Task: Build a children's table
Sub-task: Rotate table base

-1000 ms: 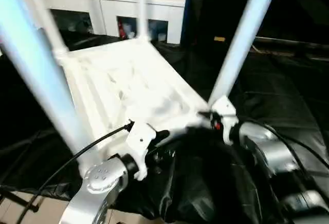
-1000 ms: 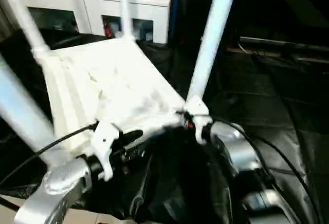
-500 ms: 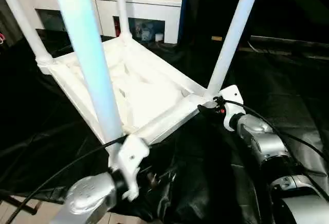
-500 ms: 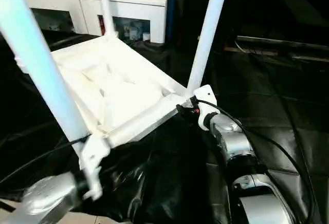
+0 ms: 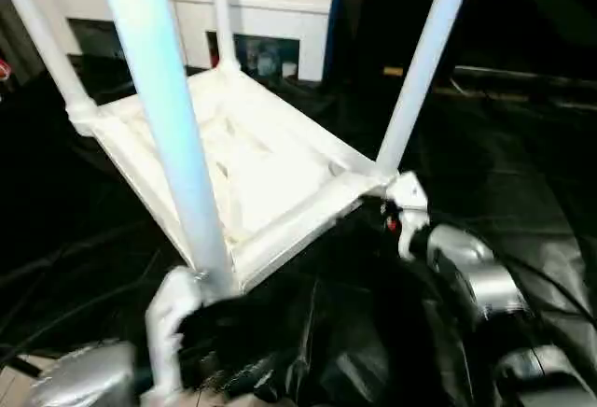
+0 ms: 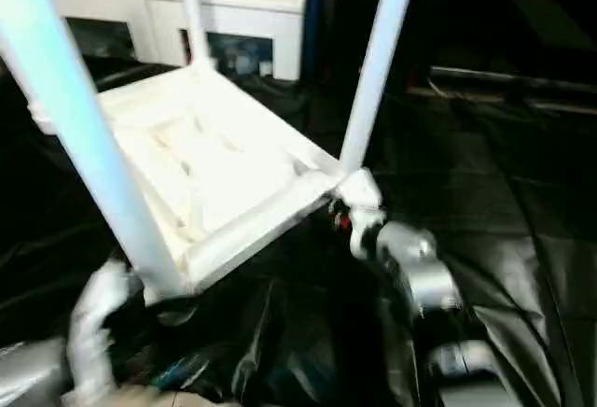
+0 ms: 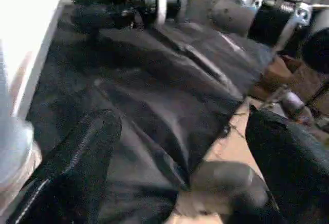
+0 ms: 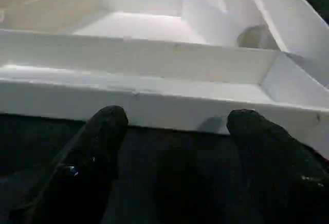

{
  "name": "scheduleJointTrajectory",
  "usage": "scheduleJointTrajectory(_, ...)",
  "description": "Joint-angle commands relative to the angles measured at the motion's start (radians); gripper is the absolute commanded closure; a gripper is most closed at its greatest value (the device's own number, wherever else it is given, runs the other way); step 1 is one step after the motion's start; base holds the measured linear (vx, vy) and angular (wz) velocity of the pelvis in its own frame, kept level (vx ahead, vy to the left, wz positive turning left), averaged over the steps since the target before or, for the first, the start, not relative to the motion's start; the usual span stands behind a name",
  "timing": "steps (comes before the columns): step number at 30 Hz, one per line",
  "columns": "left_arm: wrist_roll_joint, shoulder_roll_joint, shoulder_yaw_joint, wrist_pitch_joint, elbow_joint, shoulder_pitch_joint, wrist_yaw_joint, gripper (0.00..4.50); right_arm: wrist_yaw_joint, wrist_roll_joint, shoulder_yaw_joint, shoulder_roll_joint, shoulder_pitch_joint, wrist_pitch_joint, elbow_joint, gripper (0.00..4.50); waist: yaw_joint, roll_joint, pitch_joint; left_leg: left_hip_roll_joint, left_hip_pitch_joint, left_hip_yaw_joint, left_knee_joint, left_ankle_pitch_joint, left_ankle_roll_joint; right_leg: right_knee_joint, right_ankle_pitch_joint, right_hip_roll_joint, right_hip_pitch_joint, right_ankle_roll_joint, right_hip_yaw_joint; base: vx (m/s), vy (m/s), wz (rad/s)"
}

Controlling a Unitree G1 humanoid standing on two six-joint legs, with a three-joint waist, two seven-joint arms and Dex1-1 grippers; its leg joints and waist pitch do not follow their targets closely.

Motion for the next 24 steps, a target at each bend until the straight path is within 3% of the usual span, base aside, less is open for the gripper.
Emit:
scheduleJointTrajectory(1, -0.033, 0.035, 0.06, 0.017, -0.01, 0.017, -0.046, 0.07, 0.035, 0.019, -0.003, -0.015, 0.015, 0.016, -0.051, 0.91, -0.003, 0.012, -0.043, 0.058, 0.025, -0.031, -0.095, -0.412, -0.028, -0.081, -0.42, -0.046, 0.023, -0.156, 0.057, 0.0, 0.0, 0.0)
scheduleJointTrajectory(7, -0.099, 0.079, 0.2, 0.003, 0.058, 0.002, -0.055, 0.07, 0.072, 0.035, 0.006, -0.045, 0.07, 0.057, -0.147, 0.91, -0.004, 0.011, -0.035, 0.055, 0.034, -0.038, -0.097, -0.49, -0.053, -0.094, -0.536, -0.046, 0.017, -0.111, 0.059, 0.0, 0.0, 0.0)
scheduleJointTrajectory(12, -0.077, 0.084, 0.225, -0.044, 0.132, -0.056, -0.033, 0.07, 0.023, 0.021, -0.003, -0.032, 0.103, 0.076, -0.18, 0.91, -0.006, 0.007, -0.036, 0.051, 0.035, -0.044, -0.097, -0.491, -0.057, -0.098, -0.583, -0.046, 0.013, -0.086, 0.068, 0.0, 0.0, 0.0)
scheduleJointTrajectory(13, -0.051, 0.07, 0.207, -0.075, 0.157, -0.097, -0.018, 0.07, -0.005, 0.019, -0.011, -0.019, 0.105, 0.089, -0.18, 0.91, -0.008, 0.005, -0.037, 0.052, 0.031, -0.046, -0.099, -0.484, -0.056, -0.099, -0.59, -0.046, 0.016, -0.081, 0.068, 0.0, 0.0, 0.0)
scheduleJointTrajectory(15, -0.037, 0.057, 0.195, -0.091, 0.173, -0.126, -0.007, 0.07, -0.025, 0.017, -0.015, -0.011, 0.105, 0.101, -0.181, 0.91, -0.007, 0.007, -0.038, 0.051, 0.039, -0.044, -0.096, -0.488, -0.06, -0.103, -0.6, -0.045, 0.009, -0.077, 0.069, 0.0, 0.0, 0.0)
scheduleJointTrajectory(18, -0.034, 0.003, 0.153, -0.118, 0.194, -0.212, 0.023, 0.07, -0.113, -0.011, -0.023, 0.014, 0.083, 0.116, -0.141, 0.91, -0.009, 0.005, -0.037, 0.05, 0.04, -0.045, -0.096, -0.485, -0.065, -0.105, -0.605, -0.046, 0.01, -0.079, 0.068, 0.0, 0.0, 0.0)
scheduleJointTrajectory(21, -0.063, -0.104, 0.047, -0.104, 0.199, -0.343, 0.057, 0.07, -0.285, -0.064, -0.038, 0.062, 0.022, 0.101, -0.038, 0.91, -0.01, 0.012, -0.039, 0.047, 0.056, -0.043, -0.088, -0.525, -0.085, -0.11, -0.61, -0.042, 0.001, -0.084, 0.06, 0.0, 0.0, 0.0)
scheduleJointTrajectory(22, -0.064, -0.113, 0.035, -0.103, 0.199, -0.354, 0.059, 0.07, -0.295, -0.064, -0.041, 0.067, 0.015, 0.102, -0.029, 0.91, -0.012, 0.009, -0.039, 0.045, 0.053, -0.044, -0.089, -0.524, -0.082, -0.111, -0.606, -0.043, 0.004, -0.082, 0.06, 0.0, 0.0, 0.0)
scheduleJointTrajectory(23, -0.051, -0.128, 0.015, -0.113, 0.211, -0.372, 0.061, 0.07, -0.302, -0.066, -0.038, 0.076, 0.001, 0.096, -0.012, 0.91, -0.016, 0.009, -0.04, 0.047, 0.04, -0.049, -0.094, -0.518, -0.08, -0.104, -0.598, -0.045, 0.017, -0.076, 0.058, 0.0, 0.0, 0.0)
scheduleJointTrajectory(24, -0.032, -0.143, -0.014, -0.124, 0.227, -0.393, 0.062, 0.07, -0.314, -0.069, -0.034, 0.087, -0.014, 0.09, 0.006, 0.91, -0.017, 0.009, -0.043, 0.047, 0.039, -0.048, -0.094, -0.508, -0.077, -0.105, -0.585, -0.046, 0.016, -0.074, 0.06, 0.0, 0.0, 0.0)
